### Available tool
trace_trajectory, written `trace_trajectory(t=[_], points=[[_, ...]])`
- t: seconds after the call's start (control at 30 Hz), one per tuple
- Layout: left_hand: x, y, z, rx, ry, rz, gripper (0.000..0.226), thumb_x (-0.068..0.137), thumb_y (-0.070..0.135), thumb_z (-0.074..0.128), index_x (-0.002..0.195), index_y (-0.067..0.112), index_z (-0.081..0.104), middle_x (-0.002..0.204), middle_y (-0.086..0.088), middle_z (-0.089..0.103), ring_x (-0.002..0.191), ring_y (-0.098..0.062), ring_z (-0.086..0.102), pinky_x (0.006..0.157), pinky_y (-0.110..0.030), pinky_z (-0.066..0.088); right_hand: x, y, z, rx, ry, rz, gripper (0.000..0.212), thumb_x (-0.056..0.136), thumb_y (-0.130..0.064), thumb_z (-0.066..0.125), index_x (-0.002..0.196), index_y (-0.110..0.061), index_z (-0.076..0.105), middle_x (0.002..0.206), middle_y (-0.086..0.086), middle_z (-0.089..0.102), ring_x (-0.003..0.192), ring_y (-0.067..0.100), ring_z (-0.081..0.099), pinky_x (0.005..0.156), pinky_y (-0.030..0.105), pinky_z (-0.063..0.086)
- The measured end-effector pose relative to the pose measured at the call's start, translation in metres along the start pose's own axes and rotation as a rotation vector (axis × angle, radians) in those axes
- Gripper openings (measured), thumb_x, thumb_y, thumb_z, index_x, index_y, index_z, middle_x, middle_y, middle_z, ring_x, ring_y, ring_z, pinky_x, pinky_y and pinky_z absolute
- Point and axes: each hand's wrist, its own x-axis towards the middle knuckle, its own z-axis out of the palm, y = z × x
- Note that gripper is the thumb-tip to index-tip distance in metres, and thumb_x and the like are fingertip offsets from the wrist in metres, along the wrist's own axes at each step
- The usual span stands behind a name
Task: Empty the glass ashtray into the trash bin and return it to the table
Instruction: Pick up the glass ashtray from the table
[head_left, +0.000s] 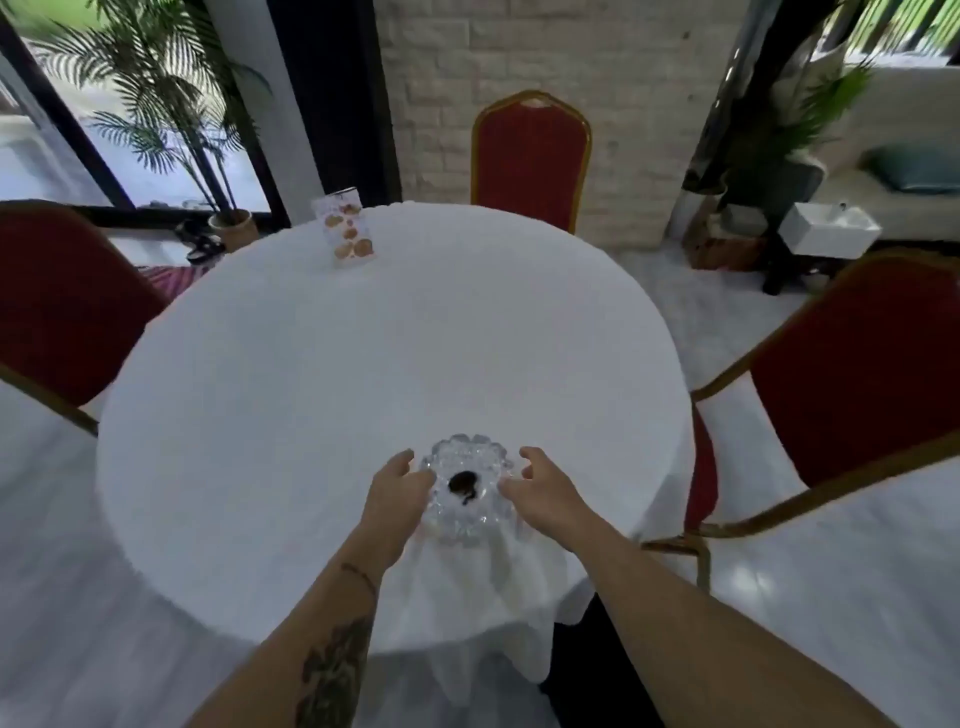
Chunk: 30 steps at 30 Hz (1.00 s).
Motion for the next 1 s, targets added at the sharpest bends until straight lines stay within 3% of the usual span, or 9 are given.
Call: trace_trajectory(t=[0.1, 0.17, 0.27, 0.37, 0.47, 0.6, 0.73, 0.9, 1.0], points=[[0.004, -0.006, 0.008, -0.002, 0.033, 0.03, 0.063, 0.094, 0.01, 0.054, 0.154, 0.01, 0.034, 0.158, -0.01, 0.037, 0.141, -0.027, 0.041, 0.1, -0.031, 0.036, 0.009, 0.002, 0.003, 0.017, -0.005, 0.007, 0.068, 0.096, -0.025, 0.056, 0.158, -0.019, 0.028, 0.15, 0.011, 0.045, 0.128, 0.027, 0.052, 0.103, 0.039, 0.047], [0.006, -0.008, 0.013, -0.034, 0.045, -0.001, 0.063, 0.094, 0.009, 0.053, 0.154, 0.009, 0.034, 0.157, -0.008, 0.039, 0.14, -0.026, 0.042, 0.099, -0.029, 0.037, 0.016, 0.002, 0.007, 0.03, 0.002, 0.008, 0.068, 0.094, -0.024, 0.056, 0.157, -0.019, 0.031, 0.146, 0.009, 0.05, 0.124, 0.026, 0.056, 0.103, 0.042, 0.049], [0.008, -0.012, 0.017, -0.008, 0.051, -0.022, 0.066, 0.084, 0.018, 0.055, 0.148, 0.008, 0.042, 0.153, -0.009, 0.046, 0.137, -0.03, 0.048, 0.109, -0.041, 0.043, 0.018, 0.0, 0.012, 0.043, 0.012, 0.002, 0.064, 0.089, -0.025, 0.057, 0.151, -0.021, 0.041, 0.143, 0.007, 0.056, 0.125, 0.027, 0.056, 0.106, 0.046, 0.048], [0.017, -0.021, 0.018, -0.013, 0.069, -0.033, 0.06, 0.074, 0.024, 0.055, 0.132, 0.013, 0.056, 0.131, -0.014, 0.063, 0.116, -0.033, 0.062, 0.099, -0.046, 0.053, 0.021, -0.002, 0.015, 0.064, 0.035, -0.015, 0.057, 0.088, -0.022, 0.058, 0.144, -0.02, 0.049, 0.136, 0.005, 0.06, 0.119, 0.025, 0.06, 0.102, 0.044, 0.05], [0.023, -0.027, 0.018, -0.043, 0.064, -0.039, 0.066, 0.069, 0.023, 0.054, 0.135, 0.023, 0.059, 0.122, -0.007, 0.069, 0.099, -0.023, 0.071, 0.09, -0.049, 0.059, 0.023, -0.001, 0.018, 0.063, 0.038, -0.017, 0.059, 0.091, -0.02, 0.058, 0.148, -0.019, 0.044, 0.146, 0.006, 0.052, 0.128, 0.025, 0.053, 0.103, 0.036, 0.045], [0.031, -0.039, 0.018, -0.062, 0.06, -0.025, 0.066, 0.068, 0.018, 0.052, 0.132, 0.032, 0.061, 0.126, -0.003, 0.069, 0.098, -0.018, 0.072, 0.086, -0.045, 0.062, 0.024, 0.004, 0.019, 0.06, 0.027, -0.029, 0.062, 0.095, -0.016, 0.056, 0.153, -0.018, 0.036, 0.155, 0.008, 0.04, 0.137, 0.024, 0.044, 0.095, 0.029, 0.038], [0.001, -0.02, 0.022, -0.034, 0.136, -0.031, 0.058, 0.082, 0.004, 0.055, 0.134, 0.029, 0.063, 0.106, 0.006, 0.073, 0.087, -0.01, 0.07, 0.08, -0.035, 0.062, 0.021, 0.008, 0.019, 0.082, -0.006, -0.032, 0.061, 0.097, -0.01, 0.054, 0.154, -0.016, 0.033, 0.154, 0.009, 0.035, 0.119, 0.018, 0.044, 0.087, 0.026, 0.037], [-0.016, -0.02, 0.026, -0.047, 0.145, -0.022, 0.055, 0.083, 0.002, 0.058, 0.129, 0.031, 0.065, 0.09, 0.013, 0.071, 0.081, -0.013, 0.072, 0.074, -0.032, 0.061, 0.009, 0.011, 0.015, 0.132, -0.003, -0.027, 0.06, 0.094, -0.012, 0.057, 0.15, -0.021, 0.036, 0.148, 0.006, 0.038, 0.115, 0.02, 0.052, 0.089, 0.036, 0.054], [-0.024, -0.018, 0.028, -0.053, 0.141, 0.004, 0.057, 0.085, -0.001, 0.055, 0.133, 0.029, 0.063, 0.086, 0.019, 0.065, 0.076, -0.005, 0.065, 0.077, -0.031, 0.056, -0.001, 0.015, 0.011, 0.187, 0.01, 0.005, 0.058, 0.083, -0.022, 0.062, 0.136, -0.032, 0.042, 0.135, 0.005, 0.047, 0.108, 0.027, 0.061, 0.091, 0.048, 0.057]])
